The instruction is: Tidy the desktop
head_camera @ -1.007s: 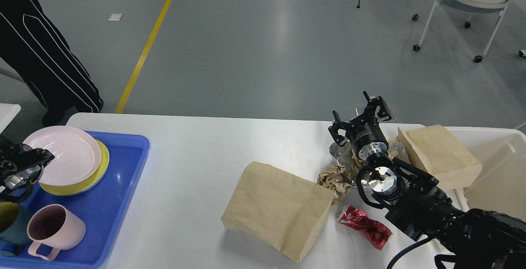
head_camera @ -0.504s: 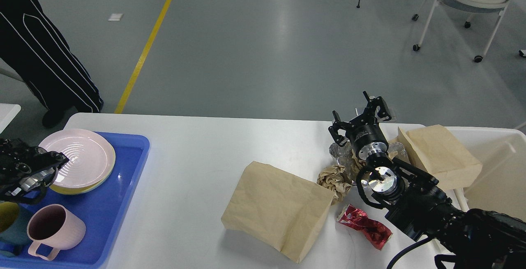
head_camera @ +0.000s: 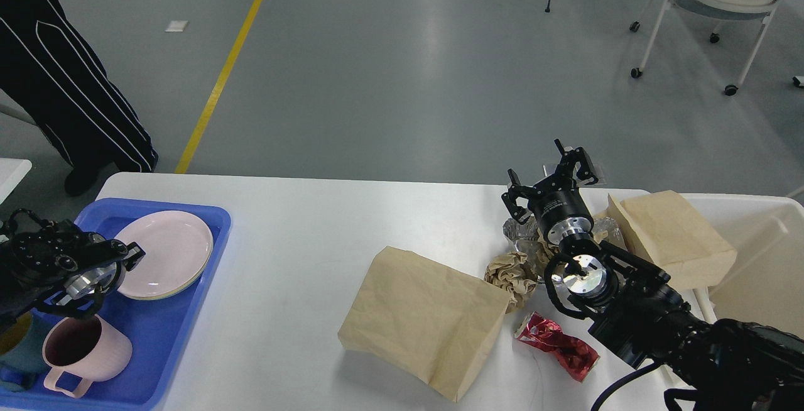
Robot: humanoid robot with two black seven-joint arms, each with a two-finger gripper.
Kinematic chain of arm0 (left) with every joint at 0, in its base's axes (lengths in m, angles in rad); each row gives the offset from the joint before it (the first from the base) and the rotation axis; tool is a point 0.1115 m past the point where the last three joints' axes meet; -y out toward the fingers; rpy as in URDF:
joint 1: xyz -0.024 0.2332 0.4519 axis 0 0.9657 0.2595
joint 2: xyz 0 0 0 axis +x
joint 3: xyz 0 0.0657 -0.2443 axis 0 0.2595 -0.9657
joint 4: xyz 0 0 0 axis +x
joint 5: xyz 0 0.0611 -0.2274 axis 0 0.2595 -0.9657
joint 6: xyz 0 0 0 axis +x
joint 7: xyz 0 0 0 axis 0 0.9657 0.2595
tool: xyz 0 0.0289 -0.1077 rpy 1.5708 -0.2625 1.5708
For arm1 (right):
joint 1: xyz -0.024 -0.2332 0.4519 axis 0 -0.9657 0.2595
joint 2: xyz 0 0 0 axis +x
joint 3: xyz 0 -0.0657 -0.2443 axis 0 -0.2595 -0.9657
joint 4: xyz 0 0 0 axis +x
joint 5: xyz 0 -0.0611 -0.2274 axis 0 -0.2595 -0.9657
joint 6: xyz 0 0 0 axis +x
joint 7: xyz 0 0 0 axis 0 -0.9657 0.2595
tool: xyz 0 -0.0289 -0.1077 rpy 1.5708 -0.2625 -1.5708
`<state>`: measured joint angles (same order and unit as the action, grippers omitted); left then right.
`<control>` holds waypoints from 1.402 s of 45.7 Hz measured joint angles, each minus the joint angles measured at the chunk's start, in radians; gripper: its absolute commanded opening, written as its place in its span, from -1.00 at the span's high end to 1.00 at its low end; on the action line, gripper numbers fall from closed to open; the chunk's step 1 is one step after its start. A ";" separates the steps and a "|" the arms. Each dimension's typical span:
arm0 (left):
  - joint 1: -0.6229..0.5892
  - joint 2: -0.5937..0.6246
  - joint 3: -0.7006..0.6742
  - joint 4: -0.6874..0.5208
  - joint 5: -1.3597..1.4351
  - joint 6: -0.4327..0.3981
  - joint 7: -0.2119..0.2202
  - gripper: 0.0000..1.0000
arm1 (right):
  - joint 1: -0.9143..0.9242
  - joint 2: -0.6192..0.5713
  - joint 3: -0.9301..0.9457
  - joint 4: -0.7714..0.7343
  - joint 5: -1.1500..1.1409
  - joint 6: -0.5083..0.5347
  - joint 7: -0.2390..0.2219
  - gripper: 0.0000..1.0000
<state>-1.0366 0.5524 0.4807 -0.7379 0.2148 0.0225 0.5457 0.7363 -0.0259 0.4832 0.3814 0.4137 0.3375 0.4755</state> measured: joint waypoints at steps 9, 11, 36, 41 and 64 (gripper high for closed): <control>-0.009 0.025 0.001 0.000 0.000 -0.008 0.010 -0.94 | 0.000 0.000 0.000 -0.001 0.000 0.000 0.000 -1.00; -0.013 0.032 -0.001 -0.001 0.000 -0.009 0.011 -0.94 | 0.000 0.000 0.000 -0.001 0.000 0.000 0.000 -1.00; -0.156 0.242 -0.181 -0.167 -0.245 -0.208 0.007 -0.95 | 0.000 0.000 0.000 -0.001 0.001 0.000 0.000 -1.00; -0.152 0.278 -0.285 -0.177 -0.250 -0.324 -0.001 -0.95 | 0.000 0.000 0.000 -0.001 0.000 0.000 0.000 -1.00; -0.118 0.310 -0.414 -0.095 -0.240 -0.556 -0.020 -0.95 | 0.000 0.000 0.000 -0.001 0.000 0.000 0.000 -1.00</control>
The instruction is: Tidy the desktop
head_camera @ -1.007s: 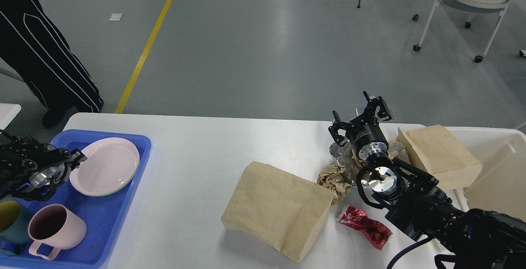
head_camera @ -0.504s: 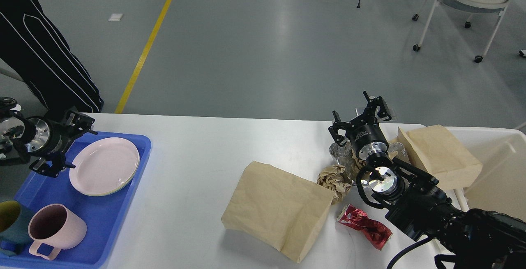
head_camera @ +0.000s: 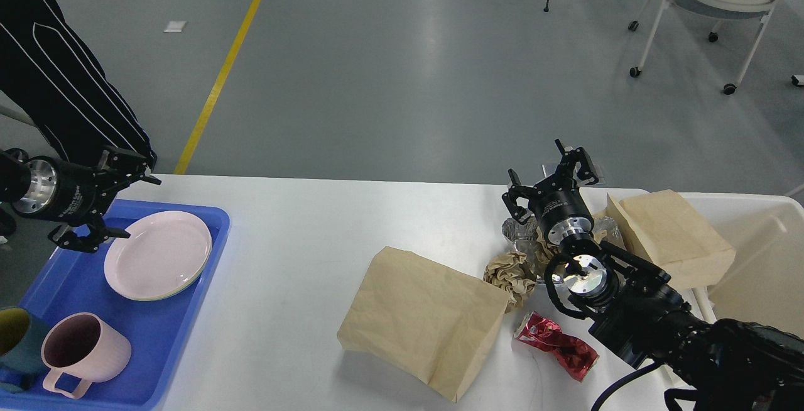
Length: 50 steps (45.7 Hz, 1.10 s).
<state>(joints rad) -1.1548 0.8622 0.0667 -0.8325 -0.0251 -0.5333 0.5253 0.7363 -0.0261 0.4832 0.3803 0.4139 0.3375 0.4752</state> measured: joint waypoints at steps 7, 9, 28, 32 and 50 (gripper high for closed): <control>0.026 -0.039 -0.081 0.064 -0.052 0.004 0.001 -0.95 | 0.000 0.000 0.000 0.000 0.000 0.000 0.000 -1.00; 0.051 -0.061 -0.121 0.092 -0.080 0.006 0.001 -0.95 | 0.000 0.000 0.000 -0.001 0.000 0.000 0.000 -1.00; 0.267 -0.438 -0.894 0.514 -0.205 0.172 -0.061 -0.95 | 0.000 0.000 0.000 -0.003 0.000 0.000 0.000 -1.00; 0.269 -0.452 -0.923 0.518 -0.203 0.178 -0.147 -0.95 | 0.000 0.000 0.000 -0.003 0.000 0.000 0.000 -1.00; 0.274 -0.505 -0.928 0.528 -0.200 0.194 -0.490 -0.97 | -0.001 0.001 0.000 0.000 0.000 0.000 0.000 -1.00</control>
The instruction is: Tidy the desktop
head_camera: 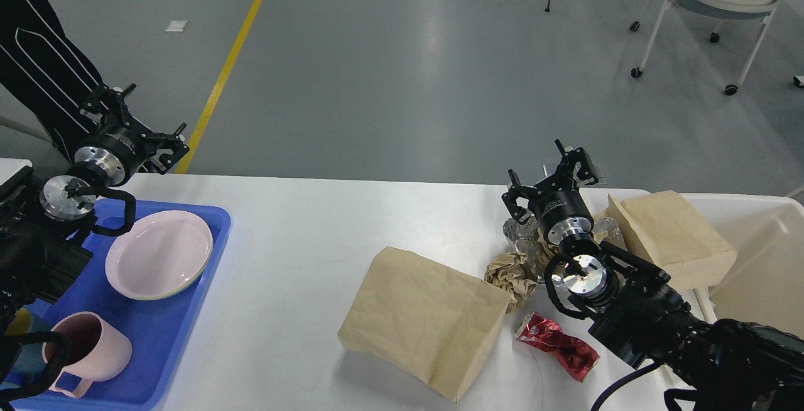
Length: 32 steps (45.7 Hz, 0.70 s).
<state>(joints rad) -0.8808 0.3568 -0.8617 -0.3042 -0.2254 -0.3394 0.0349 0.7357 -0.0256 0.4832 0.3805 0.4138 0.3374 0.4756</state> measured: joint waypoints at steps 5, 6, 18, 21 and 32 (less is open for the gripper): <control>0.009 -0.035 0.000 0.000 0.006 0.000 -0.037 -0.98 | -0.001 0.000 0.000 0.000 0.000 0.000 0.000 -1.00; 0.014 -0.047 0.000 0.000 0.006 0.000 -0.042 -0.99 | -0.001 0.000 0.000 0.000 0.000 0.000 0.000 -1.00; 0.119 -0.123 0.000 0.000 0.010 -0.082 -0.150 -0.99 | -0.001 0.000 0.000 -0.002 0.000 -0.001 0.000 -1.00; 0.150 -0.128 0.002 -0.001 0.011 -0.147 -0.177 -0.99 | -0.001 0.000 0.000 -0.002 0.000 -0.001 0.000 -1.00; 0.228 -0.150 0.003 -0.001 0.012 -0.365 -0.274 -0.99 | 0.000 0.000 0.000 -0.002 0.000 -0.001 0.000 -1.00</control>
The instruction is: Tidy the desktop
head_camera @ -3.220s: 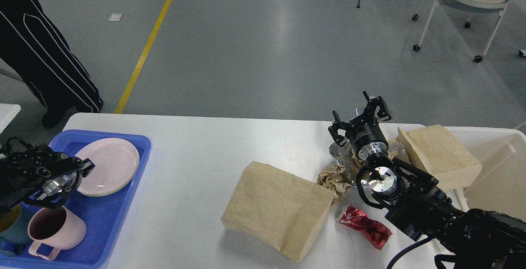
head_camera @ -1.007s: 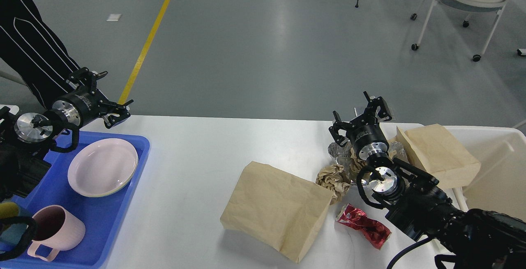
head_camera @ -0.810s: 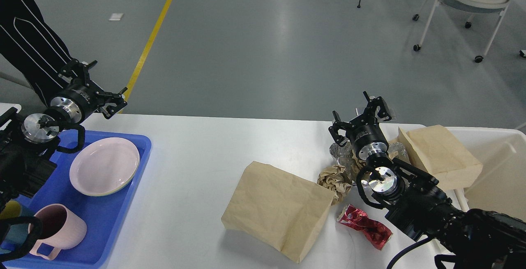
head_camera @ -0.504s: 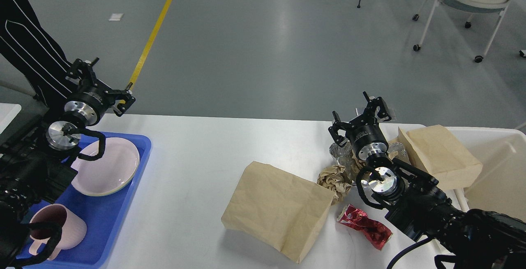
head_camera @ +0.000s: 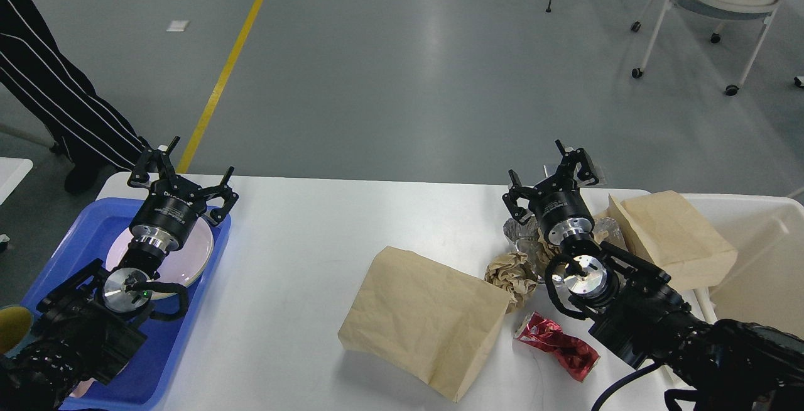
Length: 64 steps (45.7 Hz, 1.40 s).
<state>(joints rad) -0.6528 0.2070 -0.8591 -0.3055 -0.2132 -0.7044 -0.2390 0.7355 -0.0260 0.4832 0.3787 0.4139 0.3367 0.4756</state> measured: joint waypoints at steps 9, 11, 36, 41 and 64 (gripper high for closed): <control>0.015 -0.010 0.000 -0.004 0.000 -0.051 -0.024 -0.99 | 0.001 0.000 0.000 0.000 0.000 0.001 0.000 -1.00; 0.016 -0.010 0.000 -0.004 0.000 -0.055 -0.024 -0.99 | 0.001 0.000 0.000 0.000 0.000 0.001 0.000 -1.00; 0.016 -0.032 -0.018 0.000 -0.002 -0.044 -0.063 -0.99 | 0.000 0.000 0.000 0.000 0.000 0.001 0.000 -1.00; 0.016 -0.032 -0.018 0.000 -0.002 -0.043 -0.063 -0.99 | 0.000 0.000 0.000 0.000 0.000 0.001 0.000 -1.00; 0.016 -0.032 -0.019 0.000 -0.002 -0.043 -0.063 -0.99 | 0.015 0.003 -0.012 -0.013 0.000 -0.011 -0.004 -1.00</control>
<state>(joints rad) -0.6365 0.1748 -0.8778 -0.3053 -0.2148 -0.7479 -0.3023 0.7503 -0.0226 0.4717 0.3657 0.4138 0.3255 0.4718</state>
